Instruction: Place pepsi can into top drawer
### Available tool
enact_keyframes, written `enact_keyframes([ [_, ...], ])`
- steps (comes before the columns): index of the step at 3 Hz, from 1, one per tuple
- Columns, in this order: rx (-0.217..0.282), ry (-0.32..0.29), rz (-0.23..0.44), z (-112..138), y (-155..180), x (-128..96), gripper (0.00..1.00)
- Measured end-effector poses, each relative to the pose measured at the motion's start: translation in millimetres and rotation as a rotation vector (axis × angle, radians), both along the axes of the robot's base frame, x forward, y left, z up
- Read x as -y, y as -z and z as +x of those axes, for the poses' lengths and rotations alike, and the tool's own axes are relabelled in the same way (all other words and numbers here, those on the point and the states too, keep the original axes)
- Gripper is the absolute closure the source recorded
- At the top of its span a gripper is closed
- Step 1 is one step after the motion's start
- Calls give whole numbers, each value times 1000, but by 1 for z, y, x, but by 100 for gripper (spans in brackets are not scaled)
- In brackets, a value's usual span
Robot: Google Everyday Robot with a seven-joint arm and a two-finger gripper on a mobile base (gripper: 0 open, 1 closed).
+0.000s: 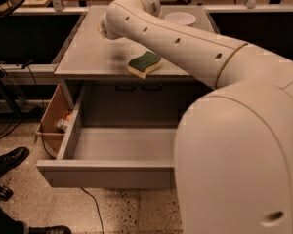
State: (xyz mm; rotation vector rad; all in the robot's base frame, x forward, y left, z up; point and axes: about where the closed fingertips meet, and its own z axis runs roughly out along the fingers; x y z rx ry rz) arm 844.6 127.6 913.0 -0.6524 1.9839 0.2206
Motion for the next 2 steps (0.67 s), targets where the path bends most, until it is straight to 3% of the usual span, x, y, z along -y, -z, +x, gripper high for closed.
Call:
enact_keyframes([
  [1, -14, -38, 12, -45, -14, 11, 100],
  [2, -61, -40, 76, -92, -15, 56, 100],
])
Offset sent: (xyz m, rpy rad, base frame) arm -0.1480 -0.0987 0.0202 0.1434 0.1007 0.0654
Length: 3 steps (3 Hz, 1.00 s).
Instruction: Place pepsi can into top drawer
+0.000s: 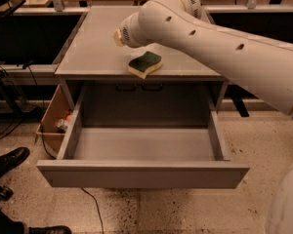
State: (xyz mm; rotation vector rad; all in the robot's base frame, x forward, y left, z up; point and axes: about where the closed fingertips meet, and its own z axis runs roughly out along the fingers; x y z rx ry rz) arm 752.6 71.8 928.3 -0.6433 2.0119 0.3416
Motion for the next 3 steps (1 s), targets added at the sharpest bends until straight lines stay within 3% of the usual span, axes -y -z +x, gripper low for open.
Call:
enact_keyframes([
  [1, 4, -5, -4, 1, 0, -4, 100],
  [2, 10, -48, -16, -6, 2, -9, 100],
  [3, 15, -144, -10, -64, 2, -1, 100],
])
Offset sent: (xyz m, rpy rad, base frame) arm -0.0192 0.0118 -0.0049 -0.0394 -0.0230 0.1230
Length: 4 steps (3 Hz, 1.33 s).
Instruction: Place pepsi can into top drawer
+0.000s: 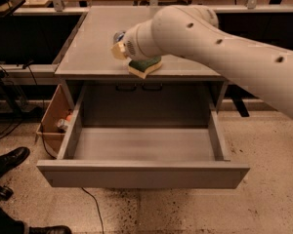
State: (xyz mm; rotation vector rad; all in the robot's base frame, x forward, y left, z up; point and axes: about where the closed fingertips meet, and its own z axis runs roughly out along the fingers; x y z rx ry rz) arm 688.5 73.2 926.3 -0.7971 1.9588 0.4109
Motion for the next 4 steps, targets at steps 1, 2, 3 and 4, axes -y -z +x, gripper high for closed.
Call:
enact_keyframes([
  [1, -25, -41, 16, -48, 9, 27, 100],
  [2, -67, -52, 9, -80, 20, 82, 100],
  [3, -119, -73, -41, -95, 36, 132, 100],
  [4, -152, -102, -65, -105, 43, 133, 100],
])
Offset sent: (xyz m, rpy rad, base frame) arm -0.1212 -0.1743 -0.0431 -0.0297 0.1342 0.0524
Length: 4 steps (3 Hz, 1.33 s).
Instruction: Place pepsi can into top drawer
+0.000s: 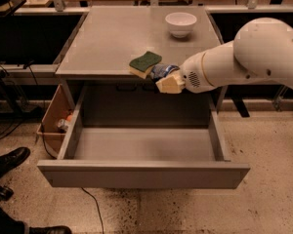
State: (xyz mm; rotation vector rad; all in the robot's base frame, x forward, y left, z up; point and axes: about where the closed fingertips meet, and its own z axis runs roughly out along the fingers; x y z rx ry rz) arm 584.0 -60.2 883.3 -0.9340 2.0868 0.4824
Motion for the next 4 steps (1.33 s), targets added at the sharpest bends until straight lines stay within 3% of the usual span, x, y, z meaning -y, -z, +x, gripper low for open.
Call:
enact_keyframes([
  [1, 6, 3, 3, 1, -1, -1, 100],
  [2, -9, -8, 14, -5, 26, -9, 100],
  [3, -56, -33, 17, -18, 91, -12, 100],
  [4, -88, -60, 30, -24, 132, -16, 100],
])
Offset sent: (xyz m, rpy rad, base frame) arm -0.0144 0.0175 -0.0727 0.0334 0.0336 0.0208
